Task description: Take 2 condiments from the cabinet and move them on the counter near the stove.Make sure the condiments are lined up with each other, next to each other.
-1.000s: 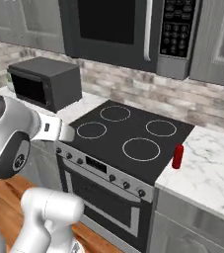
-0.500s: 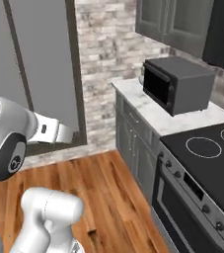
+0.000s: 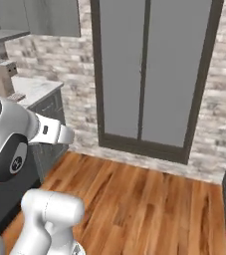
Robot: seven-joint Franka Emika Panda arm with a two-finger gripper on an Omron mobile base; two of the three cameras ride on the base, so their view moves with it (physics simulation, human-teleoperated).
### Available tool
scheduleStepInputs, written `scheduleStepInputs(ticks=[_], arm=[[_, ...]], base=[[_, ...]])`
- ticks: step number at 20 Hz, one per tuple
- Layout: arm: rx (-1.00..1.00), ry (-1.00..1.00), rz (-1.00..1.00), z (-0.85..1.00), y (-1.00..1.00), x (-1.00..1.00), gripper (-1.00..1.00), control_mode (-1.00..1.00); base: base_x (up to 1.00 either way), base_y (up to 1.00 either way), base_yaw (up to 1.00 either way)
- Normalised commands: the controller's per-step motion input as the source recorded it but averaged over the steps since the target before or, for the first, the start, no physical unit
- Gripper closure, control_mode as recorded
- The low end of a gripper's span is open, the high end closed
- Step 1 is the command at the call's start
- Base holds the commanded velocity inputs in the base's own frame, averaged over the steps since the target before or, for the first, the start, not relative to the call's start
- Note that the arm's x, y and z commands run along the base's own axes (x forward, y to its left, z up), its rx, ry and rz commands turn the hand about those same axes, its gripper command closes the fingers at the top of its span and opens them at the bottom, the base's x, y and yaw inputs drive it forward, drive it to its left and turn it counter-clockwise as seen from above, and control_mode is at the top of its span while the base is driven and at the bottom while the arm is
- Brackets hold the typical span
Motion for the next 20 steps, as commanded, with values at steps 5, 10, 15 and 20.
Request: scheduleStepInputs(ticks=[5, 10, 15, 20], arm=[[0.0, 0.0, 0.0, 0.0, 0.0, 0.0, -1.0, 1.0], [0.0, 0.0, 0.0, 0.0, 0.0, 0.0, -1.0, 1.0], [0.0, 0.0, 0.0, 0.0, 0.0, 0.0, -1.0, 1.0], [0.0, 0.0, 0.0, 0.0, 0.0, 0.0, -1.0, 1.0]], base=[[0.17, 0.0, 0.93], [0.25, -0.15, 0.4], [0.41, -0.33, 0.2], [0.58, -0.57, 0.14]])
